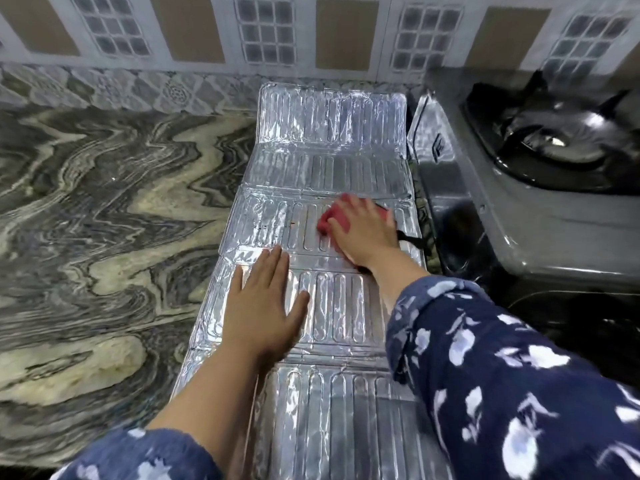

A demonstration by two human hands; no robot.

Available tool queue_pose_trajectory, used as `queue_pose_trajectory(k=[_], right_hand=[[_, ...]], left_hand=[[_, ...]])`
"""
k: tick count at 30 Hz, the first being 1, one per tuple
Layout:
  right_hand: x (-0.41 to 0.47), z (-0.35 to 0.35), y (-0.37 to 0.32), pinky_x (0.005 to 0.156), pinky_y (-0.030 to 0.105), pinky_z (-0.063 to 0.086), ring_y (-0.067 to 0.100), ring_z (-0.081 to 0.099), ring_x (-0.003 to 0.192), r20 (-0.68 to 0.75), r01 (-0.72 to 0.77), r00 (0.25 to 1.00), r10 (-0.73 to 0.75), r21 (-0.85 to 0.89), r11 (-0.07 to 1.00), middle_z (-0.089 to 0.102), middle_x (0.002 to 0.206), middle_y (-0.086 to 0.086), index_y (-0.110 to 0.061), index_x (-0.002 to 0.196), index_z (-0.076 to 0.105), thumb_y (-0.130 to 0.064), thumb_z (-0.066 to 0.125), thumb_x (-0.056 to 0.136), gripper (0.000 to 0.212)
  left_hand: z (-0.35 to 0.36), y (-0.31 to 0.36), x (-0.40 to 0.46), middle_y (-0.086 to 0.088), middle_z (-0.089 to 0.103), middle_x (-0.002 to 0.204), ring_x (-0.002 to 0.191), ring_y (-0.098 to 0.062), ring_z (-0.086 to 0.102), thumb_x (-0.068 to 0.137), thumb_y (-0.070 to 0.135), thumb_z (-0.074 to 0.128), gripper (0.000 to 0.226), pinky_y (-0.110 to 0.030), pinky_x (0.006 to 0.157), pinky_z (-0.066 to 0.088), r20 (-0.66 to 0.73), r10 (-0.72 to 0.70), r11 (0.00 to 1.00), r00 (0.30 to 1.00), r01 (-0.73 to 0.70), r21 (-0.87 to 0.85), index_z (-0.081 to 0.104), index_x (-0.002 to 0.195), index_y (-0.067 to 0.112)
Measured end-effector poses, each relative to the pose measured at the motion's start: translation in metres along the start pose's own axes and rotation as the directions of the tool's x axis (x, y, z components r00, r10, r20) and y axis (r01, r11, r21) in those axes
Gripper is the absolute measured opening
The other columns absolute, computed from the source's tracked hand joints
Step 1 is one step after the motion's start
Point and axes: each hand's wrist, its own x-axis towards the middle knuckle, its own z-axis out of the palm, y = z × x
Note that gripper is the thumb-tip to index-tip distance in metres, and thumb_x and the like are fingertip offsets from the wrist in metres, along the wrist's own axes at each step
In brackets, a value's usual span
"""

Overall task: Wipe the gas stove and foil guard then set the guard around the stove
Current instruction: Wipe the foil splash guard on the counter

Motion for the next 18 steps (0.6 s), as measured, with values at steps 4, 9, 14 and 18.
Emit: queue_pose_trajectory(k=[4,9,14,18], right_hand=[[-0.011,0.001,0.025,0.117,0.058,-0.003,0.024,-0.005,0.149,-0.026,-0.248,0.969,0.248,-0.020,0.969,-0.003,0.162,-0.004,-0.030,0.152,0.004,-0.057,0.014,0.095,0.063],[-0.029,0.009,-0.004,0.117,0.057,-0.003,0.029,-0.005,0.148,-0.042,-0.258,0.965,0.259,0.028,0.966,0.001,0.162,-0.002,-0.026,0.152,0.008,-0.051,0.018,0.096,0.062],[-0.032,0.012,-0.047,0.118,0.052,-0.002,0.021,-0.001,0.149,-0.003,0.000,1.000,0.000,0.012,1.000,0.003,0.162,-0.007,-0.029,0.151,0.013,-0.049,0.019,0.097,0.058],[-0.009,0.008,-0.084,0.118,0.051,-0.006,0.016,-0.004,0.149,0.111,0.246,0.962,-0.250,0.050,0.968,0.001,0.161,-0.011,-0.034,0.151,0.012,-0.047,0.021,0.099,0.054]], left_hand=[[-0.001,0.001,0.000,0.007,-0.003,0.161,0.148,-0.007,-0.006,0.090,0.059,0.015,0.075,-0.042,0.120,-0.004,0.000,0.003,1.000,1.000,-0.003,-0.023,0.004,0.154,0.021],[-0.001,-0.005,-0.005,0.005,-0.005,0.161,0.148,-0.008,-0.009,0.086,0.060,0.007,0.080,-0.042,0.120,-0.006,0.032,0.019,0.999,0.999,-0.018,-0.029,0.002,0.154,0.019],[-0.006,-0.011,-0.017,0.004,-0.008,0.161,0.147,-0.010,-0.012,0.083,0.061,0.001,0.083,-0.041,0.119,-0.010,0.052,0.042,0.999,0.998,-0.041,-0.007,0.001,0.154,0.018],[-0.007,-0.010,-0.019,0.002,-0.005,0.162,0.148,-0.012,-0.010,0.086,0.059,0.006,0.080,-0.040,0.118,-0.011,0.044,0.037,0.999,0.998,-0.037,-0.009,0.000,0.154,0.017]])
